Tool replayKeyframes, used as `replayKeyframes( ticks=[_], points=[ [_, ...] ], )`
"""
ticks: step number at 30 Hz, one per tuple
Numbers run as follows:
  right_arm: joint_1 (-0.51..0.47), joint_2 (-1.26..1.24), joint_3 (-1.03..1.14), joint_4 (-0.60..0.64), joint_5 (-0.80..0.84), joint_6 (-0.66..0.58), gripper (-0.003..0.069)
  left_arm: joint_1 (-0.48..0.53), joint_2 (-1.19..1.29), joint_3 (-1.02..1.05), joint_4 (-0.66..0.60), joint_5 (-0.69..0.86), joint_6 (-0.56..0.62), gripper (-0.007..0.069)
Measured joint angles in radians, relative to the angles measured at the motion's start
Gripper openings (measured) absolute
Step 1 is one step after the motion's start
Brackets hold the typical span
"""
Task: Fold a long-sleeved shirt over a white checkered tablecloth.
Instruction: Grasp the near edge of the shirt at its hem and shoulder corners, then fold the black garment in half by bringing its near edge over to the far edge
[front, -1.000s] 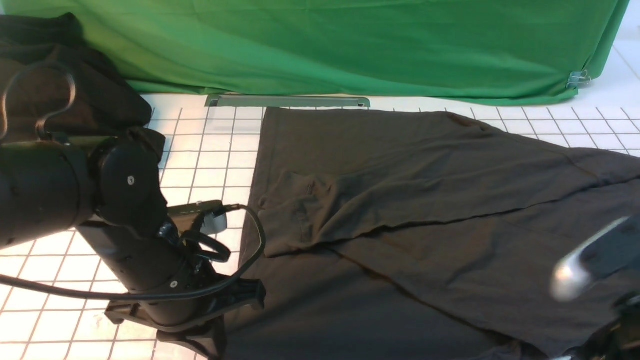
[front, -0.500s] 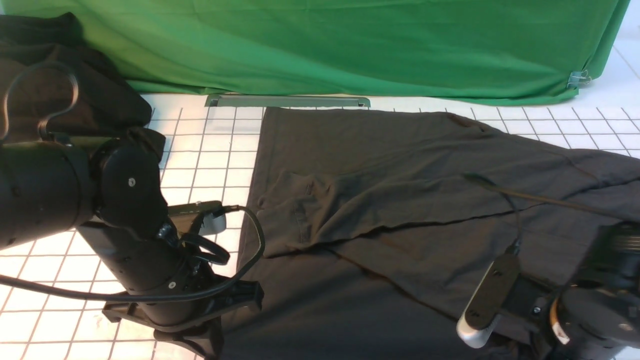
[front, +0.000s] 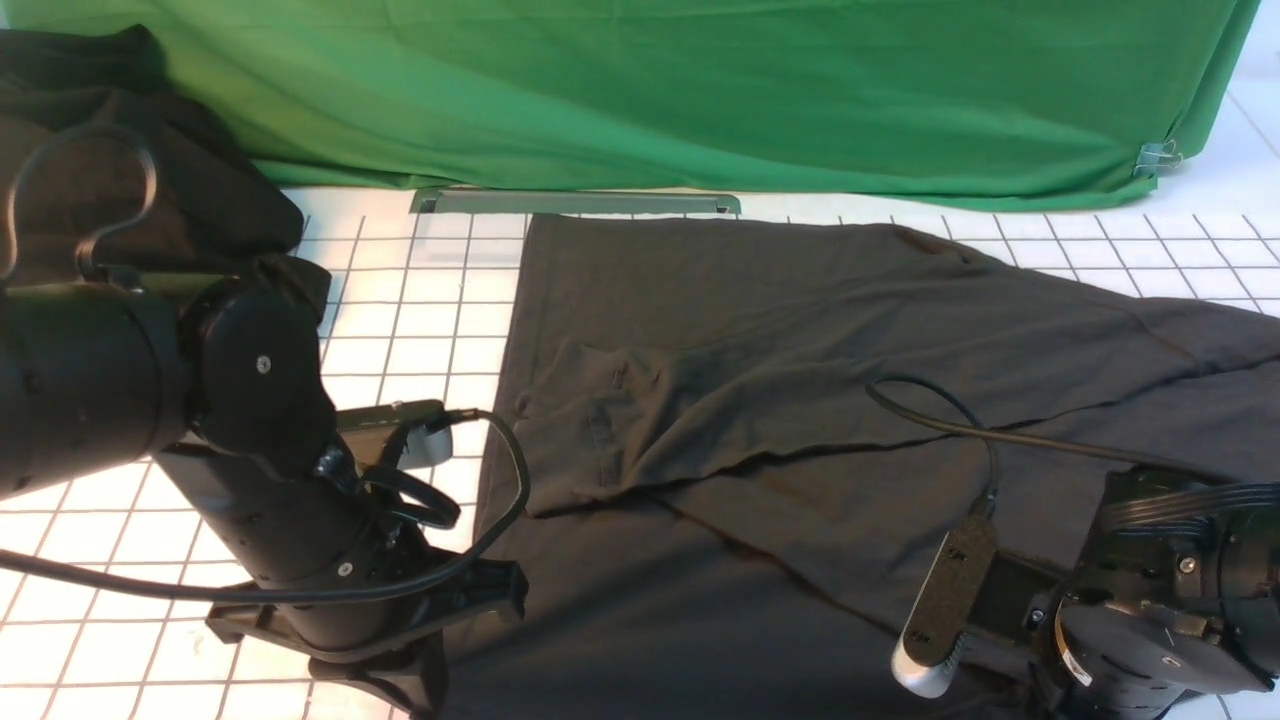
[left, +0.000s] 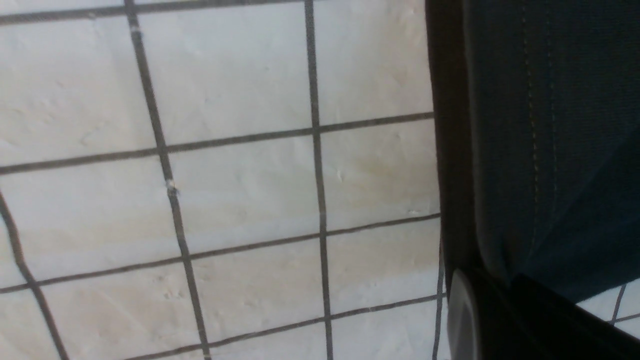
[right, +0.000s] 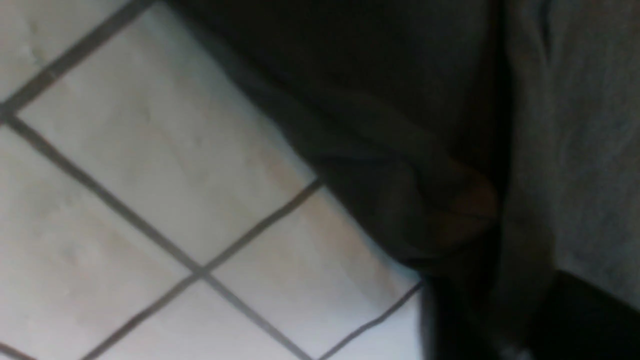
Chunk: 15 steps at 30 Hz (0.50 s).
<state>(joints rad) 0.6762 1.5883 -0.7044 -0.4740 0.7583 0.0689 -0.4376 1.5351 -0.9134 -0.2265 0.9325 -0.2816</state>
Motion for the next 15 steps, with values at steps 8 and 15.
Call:
replayKeyframes(
  ticks=[8,15],
  points=[
    [0.0,-0.004,-0.017,0.016,0.03,0.014,0.0021,0.0,-0.026,-0.006,-0.003,0.026,0.004,0.0006],
    [0.0,-0.133,-0.038,0.168,0.193,-0.028,0.0019,0.0,-0.143,-0.004,0.0,0.116,0.004,0.0006]
  ],
)
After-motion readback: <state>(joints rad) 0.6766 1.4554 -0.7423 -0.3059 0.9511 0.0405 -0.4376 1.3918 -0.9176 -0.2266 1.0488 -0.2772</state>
